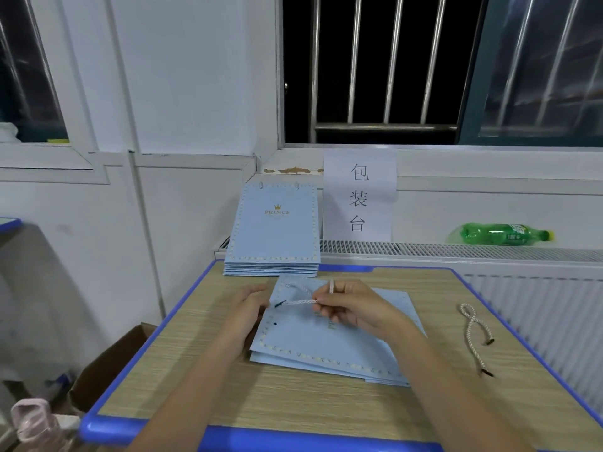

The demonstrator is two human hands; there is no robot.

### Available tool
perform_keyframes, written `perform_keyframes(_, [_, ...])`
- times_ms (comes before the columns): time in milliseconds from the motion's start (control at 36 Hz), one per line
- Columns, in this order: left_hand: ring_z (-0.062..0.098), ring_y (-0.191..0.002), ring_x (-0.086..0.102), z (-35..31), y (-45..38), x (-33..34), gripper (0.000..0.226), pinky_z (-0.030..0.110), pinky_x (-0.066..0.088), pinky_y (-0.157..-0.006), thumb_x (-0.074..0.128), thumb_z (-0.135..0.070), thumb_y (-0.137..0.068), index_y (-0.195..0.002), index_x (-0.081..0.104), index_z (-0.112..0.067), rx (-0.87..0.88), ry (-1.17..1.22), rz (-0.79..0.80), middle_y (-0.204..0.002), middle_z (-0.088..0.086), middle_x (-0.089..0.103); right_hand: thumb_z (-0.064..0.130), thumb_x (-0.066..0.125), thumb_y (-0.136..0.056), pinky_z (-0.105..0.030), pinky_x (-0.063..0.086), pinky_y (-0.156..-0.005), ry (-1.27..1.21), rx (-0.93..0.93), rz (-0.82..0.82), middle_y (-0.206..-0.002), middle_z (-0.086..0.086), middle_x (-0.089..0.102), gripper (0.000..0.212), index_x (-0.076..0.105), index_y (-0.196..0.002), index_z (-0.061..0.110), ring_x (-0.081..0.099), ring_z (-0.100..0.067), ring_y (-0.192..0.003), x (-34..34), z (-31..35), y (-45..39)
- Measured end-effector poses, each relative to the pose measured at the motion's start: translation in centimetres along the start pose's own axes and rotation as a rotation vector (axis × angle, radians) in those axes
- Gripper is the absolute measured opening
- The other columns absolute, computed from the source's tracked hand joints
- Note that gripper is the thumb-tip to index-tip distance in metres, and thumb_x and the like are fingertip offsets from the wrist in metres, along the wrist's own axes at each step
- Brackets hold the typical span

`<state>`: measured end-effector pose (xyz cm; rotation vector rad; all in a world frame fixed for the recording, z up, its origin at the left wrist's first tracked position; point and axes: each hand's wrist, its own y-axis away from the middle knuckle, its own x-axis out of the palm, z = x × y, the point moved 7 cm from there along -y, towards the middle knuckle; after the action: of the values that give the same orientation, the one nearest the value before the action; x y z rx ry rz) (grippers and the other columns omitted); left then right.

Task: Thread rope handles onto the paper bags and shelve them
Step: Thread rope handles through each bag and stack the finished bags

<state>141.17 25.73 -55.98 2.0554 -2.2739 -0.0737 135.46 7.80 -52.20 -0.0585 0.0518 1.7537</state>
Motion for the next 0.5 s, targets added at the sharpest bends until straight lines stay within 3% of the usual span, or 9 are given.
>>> perform_keyframes(56, [0.023, -0.095, 0.061, -0.2, 0.2, -0.2, 0.035, 0.033, 0.048, -0.069, 0.050, -0.001, -0.085, -0.115, 0.053, -0.018, 0.029, -0.081, 0.005, -0.112, 0.011, 0.062, 0.004, 0.059, -0.090, -0.015, 0.039, -0.046, 0.064, 0.023, -0.066, -0.070, -0.003, 0.068, 0.011, 0.065, -0.082, 0.008, 0.054, -0.004, -0.049, -0.4, -0.8, -0.1])
perform_keyframes(139, [0.014, -0.085, 0.060, -0.5, 0.2, -0.1, 0.038, 0.028, 0.048, -0.068, 0.046, 0.007, -0.085, -0.118, 0.049, -0.014, 0.094, -0.199, 0.020, -0.102, 0.006, 0.062, 0.004, 0.060, -0.089, -0.015, 0.032, -0.041, 0.143, 0.029, -0.187, -0.069, -0.006, 0.064, 0.014, 0.063, -0.077, 0.009, 0.048, -0.004, -0.044, -1.9, -1.4, -0.1])
perform_keyframes(222, [0.005, -0.078, 0.056, -0.8, 0.3, 0.4, 0.040, 0.019, 0.043, -0.059, 0.045, 0.007, -0.089, -0.125, 0.047, -0.010, 0.189, -0.366, 0.038, -0.098, 0.003, 0.058, 0.009, 0.067, -0.084, -0.015, 0.035, -0.044, 0.416, 0.030, -0.294, -0.065, -0.001, 0.060, 0.011, 0.063, -0.075, 0.014, 0.048, -0.006, -0.050, -3.2, -1.7, 0.1])
perform_keyframes(306, [0.005, -0.076, 0.055, -0.3, 0.3, 0.5, 0.041, 0.020, 0.045, -0.059, 0.049, 0.003, -0.090, -0.129, 0.044, -0.010, 0.240, -0.501, 0.048, -0.092, -0.002, 0.056, 0.012, 0.071, -0.081, -0.015, 0.041, -0.053, 0.552, 0.030, -0.330, -0.070, 0.002, 0.053, 0.015, 0.058, -0.087, 0.015, 0.049, -0.008, -0.059, -3.5, -2.3, -0.1])
perform_keyframes(361, [0.012, -0.079, 0.057, -0.1, 0.3, 0.0, 0.041, 0.026, 0.049, -0.069, 0.057, -0.004, -0.089, -0.127, 0.045, -0.012, 0.263, -0.575, 0.029, -0.091, -0.003, 0.056, 0.014, 0.072, -0.081, -0.017, 0.041, -0.060, 0.628, 0.033, -0.343, -0.081, -0.001, 0.054, 0.030, 0.055, -0.106, 0.014, 0.050, -0.010, -0.068, -3.3, -2.5, -0.2])
perform_keyframes(417, [0.016, -0.085, 0.058, -0.4, 0.4, -0.6, 0.032, 0.031, 0.049, -0.075, 0.063, -0.015, -0.087, -0.117, 0.050, -0.015, 0.314, -0.671, -0.009, -0.086, -0.004, 0.056, 0.018, 0.071, -0.083, -0.019, 0.040, -0.073, 0.705, 0.034, -0.361, -0.108, -0.008, 0.052, 0.060, 0.040, -0.134, 0.012, 0.054, -0.016, -0.092, -3.0, -2.5, -0.4])
perform_keyframes(500, [0.013, -0.078, 0.055, -1.4, 1.0, -1.5, 0.012, 0.023, 0.038, -0.061, 0.061, -0.031, -0.089, -0.083, 0.056, -0.021, 0.409, -0.841, -0.094, -0.074, -0.011, 0.056, 0.029, 0.069, -0.085, -0.027, 0.038, -0.091, 0.870, 0.015, -0.425, -0.139, -0.010, 0.026, 0.089, 0.010, -0.149, 0.014, 0.038, -0.025, -0.126, -2.5, -1.8, -0.2])
